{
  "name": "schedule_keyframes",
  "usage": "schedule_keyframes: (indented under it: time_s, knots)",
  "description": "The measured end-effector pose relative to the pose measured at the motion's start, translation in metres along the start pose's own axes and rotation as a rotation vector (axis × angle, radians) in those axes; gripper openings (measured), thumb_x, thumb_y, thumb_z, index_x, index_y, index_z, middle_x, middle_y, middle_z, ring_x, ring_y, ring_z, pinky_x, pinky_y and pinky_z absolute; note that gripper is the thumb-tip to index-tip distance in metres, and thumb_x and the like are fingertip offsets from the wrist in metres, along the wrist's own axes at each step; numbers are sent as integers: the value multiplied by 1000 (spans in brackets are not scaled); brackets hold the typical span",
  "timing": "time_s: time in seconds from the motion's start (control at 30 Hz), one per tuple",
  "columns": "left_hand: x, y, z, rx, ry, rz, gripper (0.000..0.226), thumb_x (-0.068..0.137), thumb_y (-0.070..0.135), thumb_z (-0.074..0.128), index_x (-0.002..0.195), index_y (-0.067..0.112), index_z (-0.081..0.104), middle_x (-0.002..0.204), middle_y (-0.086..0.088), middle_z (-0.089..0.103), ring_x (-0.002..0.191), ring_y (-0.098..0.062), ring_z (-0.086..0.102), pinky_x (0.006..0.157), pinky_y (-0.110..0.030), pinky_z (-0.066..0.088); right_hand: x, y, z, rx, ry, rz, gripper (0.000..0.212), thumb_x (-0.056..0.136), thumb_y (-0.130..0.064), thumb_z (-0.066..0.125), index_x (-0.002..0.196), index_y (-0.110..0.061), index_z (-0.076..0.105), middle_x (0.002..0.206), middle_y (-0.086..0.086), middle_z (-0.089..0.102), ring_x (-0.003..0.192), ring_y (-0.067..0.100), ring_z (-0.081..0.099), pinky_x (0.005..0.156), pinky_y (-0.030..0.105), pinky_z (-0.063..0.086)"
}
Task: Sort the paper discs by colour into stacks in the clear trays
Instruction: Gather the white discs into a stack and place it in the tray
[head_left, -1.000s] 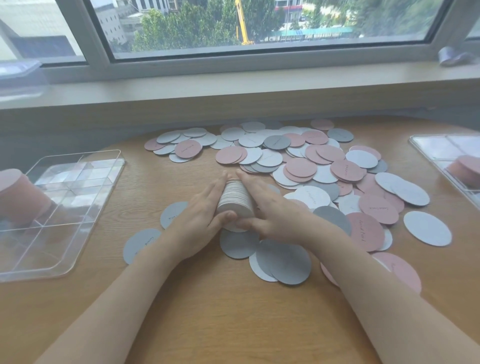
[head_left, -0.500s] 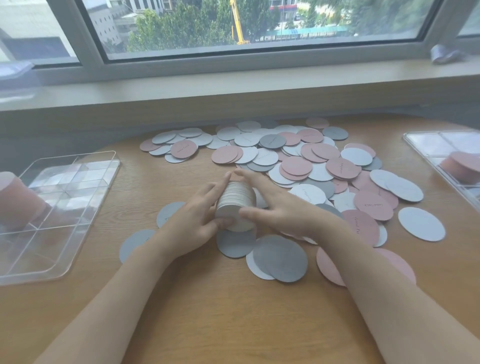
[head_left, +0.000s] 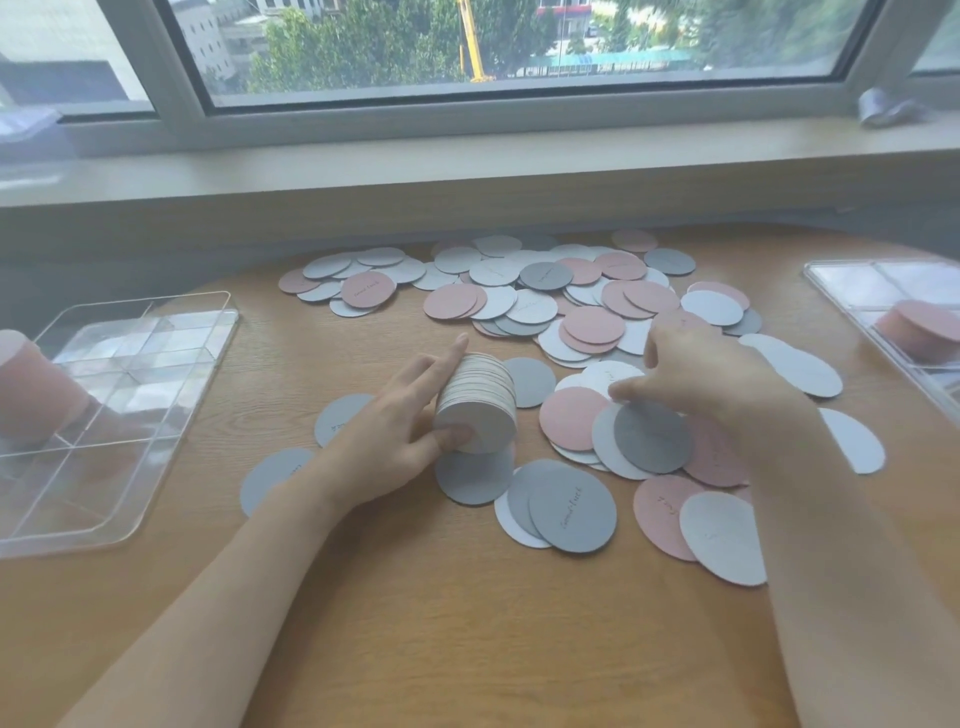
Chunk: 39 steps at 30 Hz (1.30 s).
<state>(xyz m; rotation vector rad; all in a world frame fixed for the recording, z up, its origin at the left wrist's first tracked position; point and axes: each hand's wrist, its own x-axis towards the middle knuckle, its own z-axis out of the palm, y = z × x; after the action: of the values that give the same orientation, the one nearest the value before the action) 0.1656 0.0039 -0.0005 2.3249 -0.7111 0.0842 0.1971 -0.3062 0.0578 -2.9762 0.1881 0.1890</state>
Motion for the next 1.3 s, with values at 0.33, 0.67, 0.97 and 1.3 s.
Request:
schedule_keyframes:
  time_s: [0.33,0.67,0.97,1.3]
  knots:
    - [0,0,1,-16,6,-7,83,92,36,61,160,29,15,122,34,39,115,3,47,98,-8,33,-4,-10,2,312,-134,-134,54,73,-40,83,113,-27,49,93,-6,54,87,17,56,67,34,43]
    - [-2,1,-1,-63,14,-11,81,90,36,63,159,30,19,122,33,42,111,1,50,96,-9,36,-10,-38,8,795,52,-425,17,83,-5,72,88,-21,66,81,-2,67,69,7,58,65,25,48]
    - [-4,2,-3,-130,14,-39,80,90,37,66,157,36,23,132,13,49,111,-13,56,98,-25,45,-3,-46,27,1159,198,-382,17,90,1,61,92,-16,60,95,6,70,90,17,65,81,37,52]
    - [-4,6,-3,-142,54,-33,75,86,31,71,152,32,35,139,18,46,119,-10,53,98,-18,42,-3,-53,35,1604,161,-354,19,92,6,60,108,-2,58,102,10,68,96,24,65,88,42,53]
